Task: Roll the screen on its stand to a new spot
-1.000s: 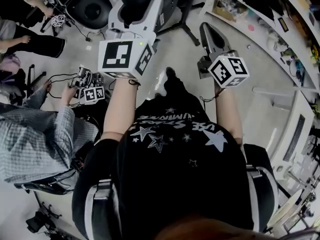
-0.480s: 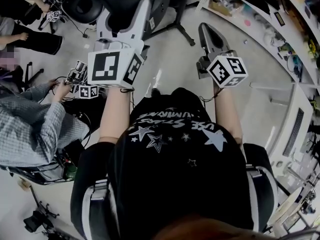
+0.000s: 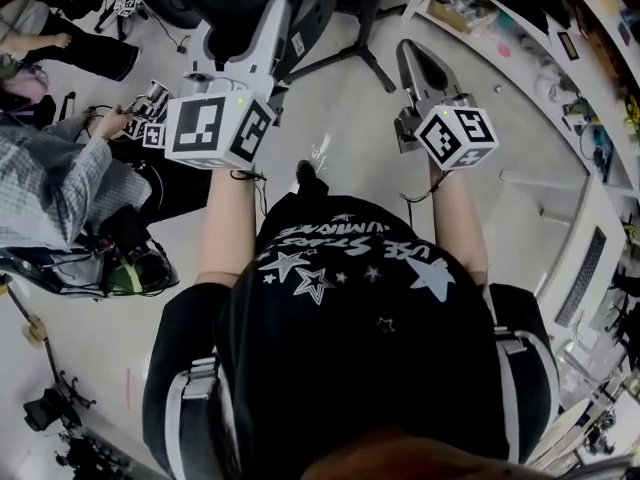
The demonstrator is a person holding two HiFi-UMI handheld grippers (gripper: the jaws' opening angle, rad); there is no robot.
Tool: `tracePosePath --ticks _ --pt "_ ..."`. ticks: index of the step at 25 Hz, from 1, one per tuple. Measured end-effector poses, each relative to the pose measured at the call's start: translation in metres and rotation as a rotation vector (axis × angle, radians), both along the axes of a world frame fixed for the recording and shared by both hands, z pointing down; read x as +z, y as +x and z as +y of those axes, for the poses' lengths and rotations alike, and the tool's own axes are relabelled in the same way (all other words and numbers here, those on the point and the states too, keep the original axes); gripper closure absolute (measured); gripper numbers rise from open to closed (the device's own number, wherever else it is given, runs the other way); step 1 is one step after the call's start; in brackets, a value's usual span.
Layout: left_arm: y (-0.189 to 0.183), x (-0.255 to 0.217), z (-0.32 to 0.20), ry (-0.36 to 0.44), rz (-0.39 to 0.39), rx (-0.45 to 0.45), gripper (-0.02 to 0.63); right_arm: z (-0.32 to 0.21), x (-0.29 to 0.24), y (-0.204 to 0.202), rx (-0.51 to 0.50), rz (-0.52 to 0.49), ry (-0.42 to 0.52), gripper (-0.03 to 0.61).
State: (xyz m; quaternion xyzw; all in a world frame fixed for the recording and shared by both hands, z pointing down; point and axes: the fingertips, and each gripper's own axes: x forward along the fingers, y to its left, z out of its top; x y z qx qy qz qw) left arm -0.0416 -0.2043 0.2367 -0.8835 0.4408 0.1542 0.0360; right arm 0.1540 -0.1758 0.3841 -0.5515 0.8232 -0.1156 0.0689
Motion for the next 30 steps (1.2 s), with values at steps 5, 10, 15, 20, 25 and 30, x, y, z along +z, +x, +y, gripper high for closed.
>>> tracePosePath --ticks 5,10,15,20,25,30 --pt "0.017 0.005 0.031 -0.015 -0.008 -0.029 0.405 0.04 -0.004 0.015 -0.012 0.009 0.015 0.572" --pt "0.035 0.007 0.069 -0.012 -0.009 -0.057 0.405 0.085 0.001 0.041 0.002 0.008 0.009 0.572" --pt "0.045 0.006 0.102 -0.009 -0.009 -0.074 0.405 0.116 0.005 0.057 -0.002 -0.002 -0.002 0.572" --pt "0.046 0.008 0.133 0.001 -0.011 -0.064 0.405 0.139 0.011 0.057 0.002 -0.018 -0.006 0.572" --pt "0.034 0.011 0.165 0.012 -0.002 -0.038 0.404 0.16 0.013 0.046 0.02 -0.02 0.006 0.572" --pt "0.02 0.012 0.188 0.014 0.004 -0.004 0.405 0.183 0.012 0.03 0.052 -0.014 0.004 0.572"
